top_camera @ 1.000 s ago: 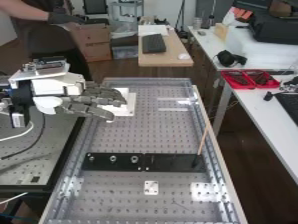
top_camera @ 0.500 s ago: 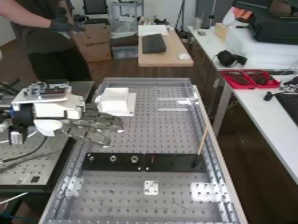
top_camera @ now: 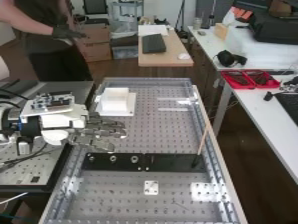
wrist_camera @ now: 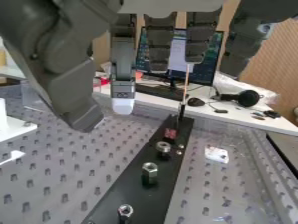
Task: Grab the smaller nut and place it in the white container
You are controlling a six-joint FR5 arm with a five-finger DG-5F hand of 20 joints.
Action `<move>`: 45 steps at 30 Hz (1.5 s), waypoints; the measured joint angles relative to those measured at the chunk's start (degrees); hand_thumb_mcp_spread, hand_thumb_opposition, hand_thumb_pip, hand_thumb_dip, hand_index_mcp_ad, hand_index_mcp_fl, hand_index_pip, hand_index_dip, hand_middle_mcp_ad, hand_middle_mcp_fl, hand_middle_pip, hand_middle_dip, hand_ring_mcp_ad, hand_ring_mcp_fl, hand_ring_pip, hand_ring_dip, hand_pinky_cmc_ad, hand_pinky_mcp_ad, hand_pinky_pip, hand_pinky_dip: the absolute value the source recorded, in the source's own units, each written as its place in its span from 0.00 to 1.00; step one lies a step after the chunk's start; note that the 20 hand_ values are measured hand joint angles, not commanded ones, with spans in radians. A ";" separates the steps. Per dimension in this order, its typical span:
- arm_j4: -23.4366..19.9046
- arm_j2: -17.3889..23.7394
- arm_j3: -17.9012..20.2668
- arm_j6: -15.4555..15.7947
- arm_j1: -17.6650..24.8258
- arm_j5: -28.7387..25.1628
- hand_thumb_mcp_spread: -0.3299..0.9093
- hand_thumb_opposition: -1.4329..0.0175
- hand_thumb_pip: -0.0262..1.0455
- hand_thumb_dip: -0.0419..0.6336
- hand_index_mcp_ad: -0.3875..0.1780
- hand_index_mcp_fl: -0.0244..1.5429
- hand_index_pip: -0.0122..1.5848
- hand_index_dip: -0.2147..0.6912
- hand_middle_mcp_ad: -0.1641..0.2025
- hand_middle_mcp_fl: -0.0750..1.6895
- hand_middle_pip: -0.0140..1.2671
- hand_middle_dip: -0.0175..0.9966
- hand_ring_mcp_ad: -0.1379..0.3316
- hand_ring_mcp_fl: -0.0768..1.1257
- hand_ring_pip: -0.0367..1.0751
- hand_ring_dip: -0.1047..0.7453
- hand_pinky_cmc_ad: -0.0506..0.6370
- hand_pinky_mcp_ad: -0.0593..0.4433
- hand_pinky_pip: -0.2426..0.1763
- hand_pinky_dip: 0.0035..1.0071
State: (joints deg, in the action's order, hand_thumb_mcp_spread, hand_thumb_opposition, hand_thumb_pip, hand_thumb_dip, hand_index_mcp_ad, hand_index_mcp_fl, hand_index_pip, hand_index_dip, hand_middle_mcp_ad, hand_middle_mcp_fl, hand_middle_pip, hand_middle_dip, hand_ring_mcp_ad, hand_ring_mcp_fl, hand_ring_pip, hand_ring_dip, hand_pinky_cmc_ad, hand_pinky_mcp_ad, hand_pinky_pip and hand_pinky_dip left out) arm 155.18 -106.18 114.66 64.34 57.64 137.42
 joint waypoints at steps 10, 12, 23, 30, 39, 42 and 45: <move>-1.14 -1.79 0.06 1.28 -0.46 1.19 0.54 0.41 0.80 0.42 0.48 0.02 0.94 0.44 0.63 0.06 0.11 0.24 0.61 0.07 0.11 0.24 0.63 0.73 0.48 0.18; -0.92 -2.02 0.00 1.76 -0.46 1.22 0.54 0.41 0.80 0.42 0.48 0.02 0.95 0.45 0.63 0.06 0.11 0.24 0.61 0.07 0.11 0.24 0.63 0.73 0.48 0.17; 0.91 -3.51 -0.28 4.47 -0.39 0.45 0.57 0.40 0.80 0.42 0.45 0.02 0.95 0.47 0.62 0.06 0.11 0.24 0.57 0.07 0.11 0.24 0.60 0.73 0.47 0.17; -0.18 -4.27 -0.09 4.68 -0.56 -0.16 0.56 0.40 0.80 0.44 0.45 0.02 0.96 0.48 0.63 0.06 0.11 0.24 0.57 0.07 0.11 0.24 0.60 0.70 0.47 0.17; -3.61 -6.02 0.36 2.58 -0.92 -0.57 0.57 0.40 0.78 0.44 0.45 0.02 0.96 0.48 0.63 0.06 0.11 0.24 0.57 0.07 0.11 0.24 0.60 0.70 0.47 0.17; -4.53 -6.29 0.61 2.18 -1.10 -0.33 0.57 0.40 0.78 0.44 0.45 0.02 0.96 0.48 0.63 0.06 0.11 0.24 0.57 0.07 0.11 0.24 0.60 0.70 0.47 0.17; -6.13 -6.41 1.05 0.99 -1.33 0.09 0.57 0.40 0.78 0.44 0.45 0.02 0.96 0.48 0.63 0.06 0.11 0.24 0.57 0.07 0.11 0.24 0.60 0.70 0.50 0.18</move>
State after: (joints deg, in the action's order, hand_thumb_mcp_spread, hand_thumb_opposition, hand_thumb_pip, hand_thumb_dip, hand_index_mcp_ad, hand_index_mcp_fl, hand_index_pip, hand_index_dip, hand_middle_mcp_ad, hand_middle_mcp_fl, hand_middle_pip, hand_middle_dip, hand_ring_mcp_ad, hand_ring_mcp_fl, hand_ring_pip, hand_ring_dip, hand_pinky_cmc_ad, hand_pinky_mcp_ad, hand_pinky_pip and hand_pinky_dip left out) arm 149.06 -112.59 115.71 65.33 56.31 137.51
